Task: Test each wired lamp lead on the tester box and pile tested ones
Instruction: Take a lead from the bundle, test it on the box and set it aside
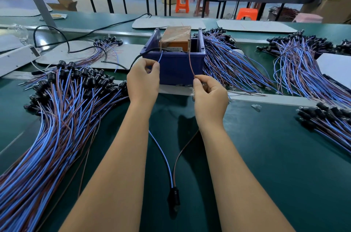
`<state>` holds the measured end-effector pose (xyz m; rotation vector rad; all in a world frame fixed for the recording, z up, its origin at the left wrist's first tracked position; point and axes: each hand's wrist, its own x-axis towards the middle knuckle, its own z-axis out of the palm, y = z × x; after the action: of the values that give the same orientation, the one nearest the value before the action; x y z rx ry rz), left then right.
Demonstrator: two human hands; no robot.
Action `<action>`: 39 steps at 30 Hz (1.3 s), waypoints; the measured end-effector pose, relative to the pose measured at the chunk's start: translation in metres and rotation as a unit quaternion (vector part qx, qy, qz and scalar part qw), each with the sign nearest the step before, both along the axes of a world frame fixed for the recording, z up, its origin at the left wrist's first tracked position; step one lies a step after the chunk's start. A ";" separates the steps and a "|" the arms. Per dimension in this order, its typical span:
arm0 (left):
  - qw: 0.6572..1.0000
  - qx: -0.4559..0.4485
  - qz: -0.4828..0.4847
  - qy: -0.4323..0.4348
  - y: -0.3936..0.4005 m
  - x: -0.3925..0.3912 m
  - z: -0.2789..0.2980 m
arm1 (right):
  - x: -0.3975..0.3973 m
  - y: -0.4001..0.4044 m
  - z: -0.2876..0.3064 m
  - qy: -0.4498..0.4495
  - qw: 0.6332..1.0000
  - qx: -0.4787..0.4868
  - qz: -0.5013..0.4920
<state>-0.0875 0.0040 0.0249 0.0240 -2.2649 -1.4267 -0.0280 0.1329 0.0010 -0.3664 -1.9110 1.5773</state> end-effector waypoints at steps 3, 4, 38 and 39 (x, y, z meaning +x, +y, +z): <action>1.000 0.017 -0.002 0.002 -0.003 0.000 -0.002 | 0.000 0.000 0.001 -0.003 1.000 0.000 -0.001; 1.000 0.019 -0.003 0.006 -0.003 0.000 -0.002 | 0.000 0.000 0.001 -0.004 1.000 0.000 -0.002; 0.998 -0.021 0.062 -0.008 -0.003 -0.008 0.015 | 0.000 0.001 0.000 -0.003 1.000 -0.003 -0.004; 0.998 -0.021 0.061 -0.010 -0.003 -0.008 0.014 | 0.000 0.001 0.000 -0.003 1.000 -0.004 -0.004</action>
<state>-0.0956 0.0015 0.0393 0.1603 -2.2668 -1.3222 -0.0281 0.1343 0.0012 -0.3812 -1.9056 1.5807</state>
